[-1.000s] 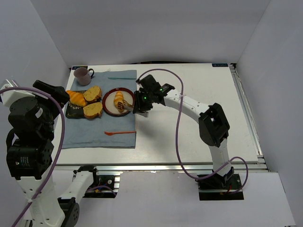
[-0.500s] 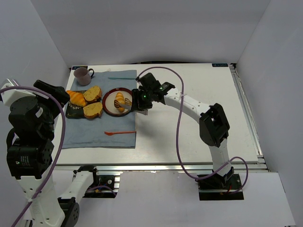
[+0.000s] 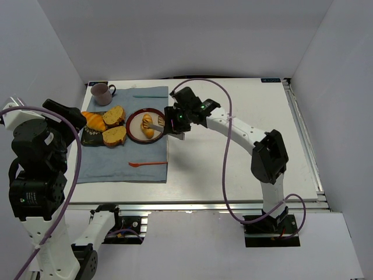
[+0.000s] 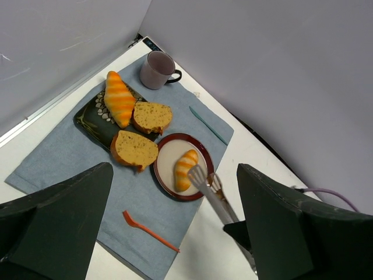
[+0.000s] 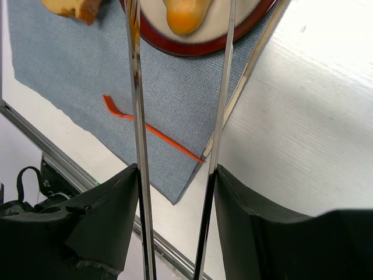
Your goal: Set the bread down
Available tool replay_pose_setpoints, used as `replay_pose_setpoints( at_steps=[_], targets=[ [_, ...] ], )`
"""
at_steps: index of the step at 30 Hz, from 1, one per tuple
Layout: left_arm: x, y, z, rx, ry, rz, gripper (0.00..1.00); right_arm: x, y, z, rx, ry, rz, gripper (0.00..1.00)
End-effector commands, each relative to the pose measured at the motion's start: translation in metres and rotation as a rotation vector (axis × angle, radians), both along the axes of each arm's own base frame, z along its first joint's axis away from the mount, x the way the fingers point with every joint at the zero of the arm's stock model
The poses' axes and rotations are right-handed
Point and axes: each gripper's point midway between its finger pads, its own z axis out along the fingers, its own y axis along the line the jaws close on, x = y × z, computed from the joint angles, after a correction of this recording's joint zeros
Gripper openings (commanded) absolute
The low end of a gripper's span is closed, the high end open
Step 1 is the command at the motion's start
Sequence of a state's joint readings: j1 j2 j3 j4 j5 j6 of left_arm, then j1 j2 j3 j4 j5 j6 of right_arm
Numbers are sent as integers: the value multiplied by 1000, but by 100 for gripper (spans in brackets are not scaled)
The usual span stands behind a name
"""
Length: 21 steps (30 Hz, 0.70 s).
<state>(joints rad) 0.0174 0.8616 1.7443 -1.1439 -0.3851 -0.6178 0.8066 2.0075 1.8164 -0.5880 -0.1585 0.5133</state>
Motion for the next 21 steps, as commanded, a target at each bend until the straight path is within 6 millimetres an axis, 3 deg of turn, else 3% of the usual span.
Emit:
replay_pose_setpoints(
  at_steps=[1,2,4,5,7,8,11,12,15,16,21],
  targets=[
    [-1,1,-6,8,16,2,98,2,-20,64,59,-133,-33,58],
    [-2,1,-6,9,17,2,98,-2,-27,78,72,-156,-41,58],
    [-2,1,-6,9,14,2,98,-5,-44,72,33,-168,-79,58],
    [-2,1,-6,11,14,3,98,-9,-55,85,38,-200,-96,58],
    [-2,1,-6,12,14,2,98,-10,-83,62,-55,-217,-165,58],
    [-1,0,-6,11,14,-3,98,-13,-97,69,-56,-244,-195,58],
    [0,-2,-7,9,16,-17,98,-25,-136,40,-161,-259,-270,58],
    [1,-3,-7,10,16,-22,98,-32,-151,14,-220,-238,-283,58],
    [4,-5,-8,6,21,-36,98,-42,-165,-4,-233,-236,-297,57],
    [5,-6,-9,4,21,-39,98,-50,-173,-22,-266,-214,-296,58],
    [7,-10,-12,-4,29,-60,98,-57,-178,-57,-285,-188,-297,58]
  ],
)
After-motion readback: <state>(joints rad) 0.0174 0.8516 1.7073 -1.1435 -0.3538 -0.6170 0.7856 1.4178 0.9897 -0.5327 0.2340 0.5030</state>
